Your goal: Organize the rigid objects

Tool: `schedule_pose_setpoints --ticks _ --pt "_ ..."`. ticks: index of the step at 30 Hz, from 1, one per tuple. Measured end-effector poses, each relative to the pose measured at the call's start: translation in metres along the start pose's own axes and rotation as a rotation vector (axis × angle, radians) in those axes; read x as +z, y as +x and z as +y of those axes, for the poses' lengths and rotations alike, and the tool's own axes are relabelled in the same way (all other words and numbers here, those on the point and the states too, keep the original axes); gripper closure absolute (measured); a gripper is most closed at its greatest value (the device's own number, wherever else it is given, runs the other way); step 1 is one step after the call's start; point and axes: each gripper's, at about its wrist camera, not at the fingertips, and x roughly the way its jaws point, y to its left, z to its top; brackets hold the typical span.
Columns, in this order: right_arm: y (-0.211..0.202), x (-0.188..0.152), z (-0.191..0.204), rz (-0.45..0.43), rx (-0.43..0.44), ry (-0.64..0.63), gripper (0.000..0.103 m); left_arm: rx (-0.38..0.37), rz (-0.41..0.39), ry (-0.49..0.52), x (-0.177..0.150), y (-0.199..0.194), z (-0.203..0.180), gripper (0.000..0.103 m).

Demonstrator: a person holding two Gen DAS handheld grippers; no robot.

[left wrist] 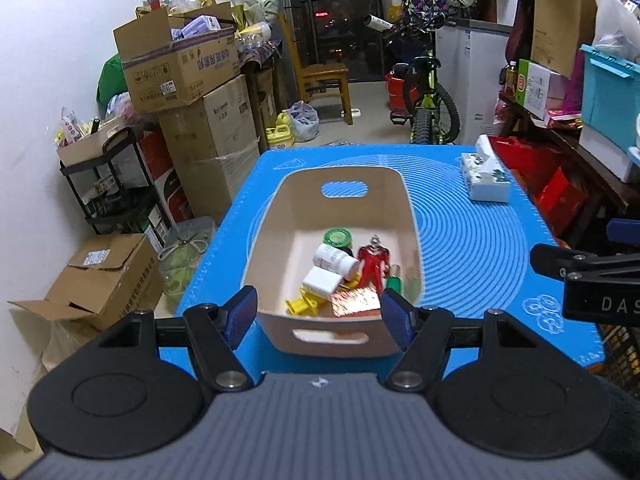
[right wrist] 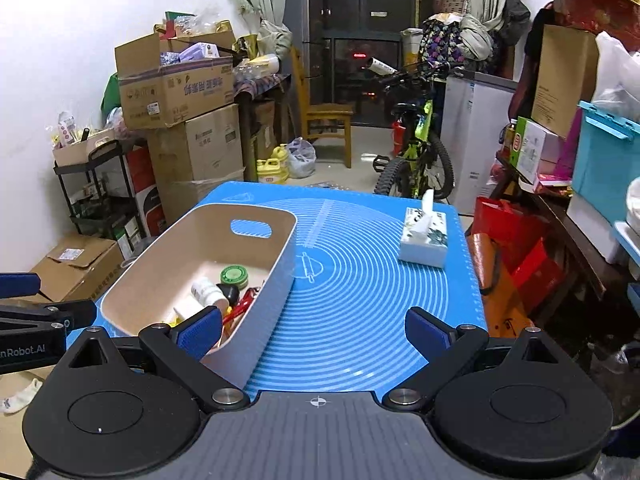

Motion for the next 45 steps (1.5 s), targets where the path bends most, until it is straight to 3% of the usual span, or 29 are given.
schedule_pose_setpoints --ticks 18,28,35,45 --pt "-0.067 -0.063 -0.014 -0.018 -0.012 0.010 0.005 0.004 -0.012 -0.036 -0.056 -0.038 -0.027 0.034" --pt "-0.074 -0.100 -0.020 -0.005 -0.025 0.024 0.005 0.005 -0.020 -0.034 -0.085 -0.041 -0.032 0.034" --pt "-0.079 -0.113 -0.022 -0.036 -0.024 0.047 0.005 -0.008 -0.046 -0.034 -0.099 -0.039 -0.036 0.034" --pt "-0.079 -0.123 -0.007 -0.071 -0.010 -0.017 0.005 -0.002 -0.092 -0.005 -0.120 -0.034 -0.042 0.034"
